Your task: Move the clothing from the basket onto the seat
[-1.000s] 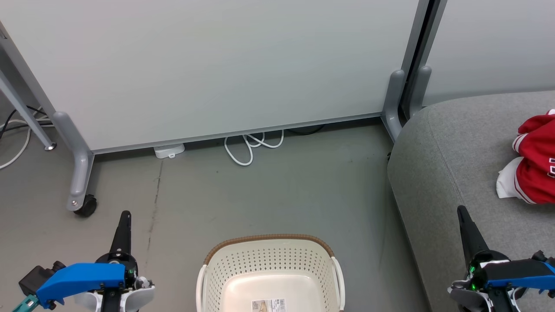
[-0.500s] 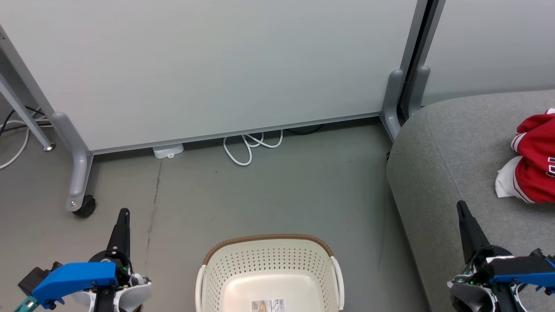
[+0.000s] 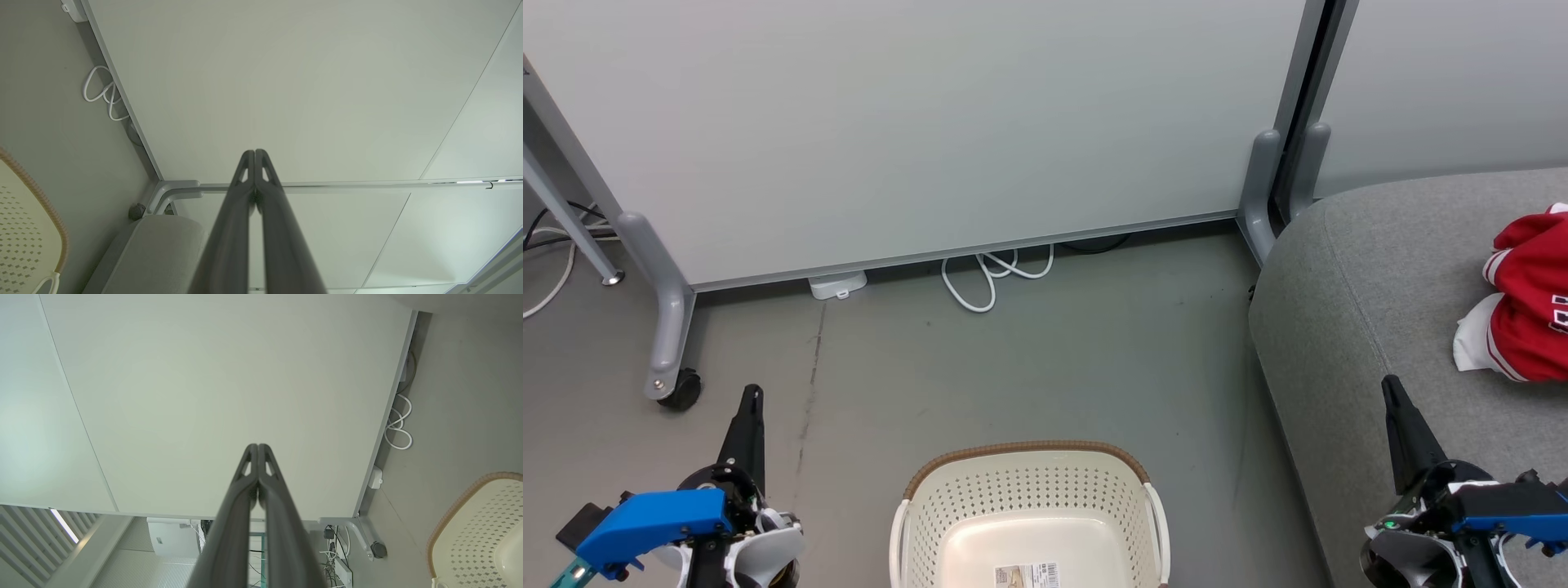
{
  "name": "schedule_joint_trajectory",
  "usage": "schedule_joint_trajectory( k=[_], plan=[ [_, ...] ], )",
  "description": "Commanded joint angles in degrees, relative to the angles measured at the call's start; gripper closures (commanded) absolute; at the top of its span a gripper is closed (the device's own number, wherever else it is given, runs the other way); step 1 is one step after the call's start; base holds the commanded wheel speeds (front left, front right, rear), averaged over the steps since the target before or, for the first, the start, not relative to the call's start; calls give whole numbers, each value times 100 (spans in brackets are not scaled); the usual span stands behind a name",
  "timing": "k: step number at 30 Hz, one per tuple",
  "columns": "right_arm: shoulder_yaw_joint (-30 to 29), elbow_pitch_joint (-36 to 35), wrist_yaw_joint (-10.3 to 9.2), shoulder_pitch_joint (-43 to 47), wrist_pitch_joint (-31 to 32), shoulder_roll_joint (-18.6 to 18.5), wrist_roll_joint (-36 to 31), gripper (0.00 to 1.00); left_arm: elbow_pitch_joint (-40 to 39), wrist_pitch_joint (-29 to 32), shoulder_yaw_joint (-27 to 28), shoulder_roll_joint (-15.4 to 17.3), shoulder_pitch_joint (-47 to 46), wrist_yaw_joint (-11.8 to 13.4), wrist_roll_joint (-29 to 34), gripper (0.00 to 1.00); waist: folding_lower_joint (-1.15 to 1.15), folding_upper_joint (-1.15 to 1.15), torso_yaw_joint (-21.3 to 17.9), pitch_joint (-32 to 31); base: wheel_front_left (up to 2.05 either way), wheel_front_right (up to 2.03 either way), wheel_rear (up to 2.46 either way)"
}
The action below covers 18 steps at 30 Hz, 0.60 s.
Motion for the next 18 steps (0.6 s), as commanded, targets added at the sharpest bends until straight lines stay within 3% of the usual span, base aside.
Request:
schedule_joint_trajectory(
  k=[1, 18],
  plan=[
    [-11, 12, 3, -85, 31, -29, 68, 100, -28, 31, 18, -3, -76, -30, -60, 100, 0, 0, -1, 0, 0, 0, 0],
    [-9, 12, 2, -82, 28, -29, 53, 100, -27, 30, 15, -3, -68, -30, -52, 100, 0, 0, -1, 0, 0, 0, 0]
  ],
)
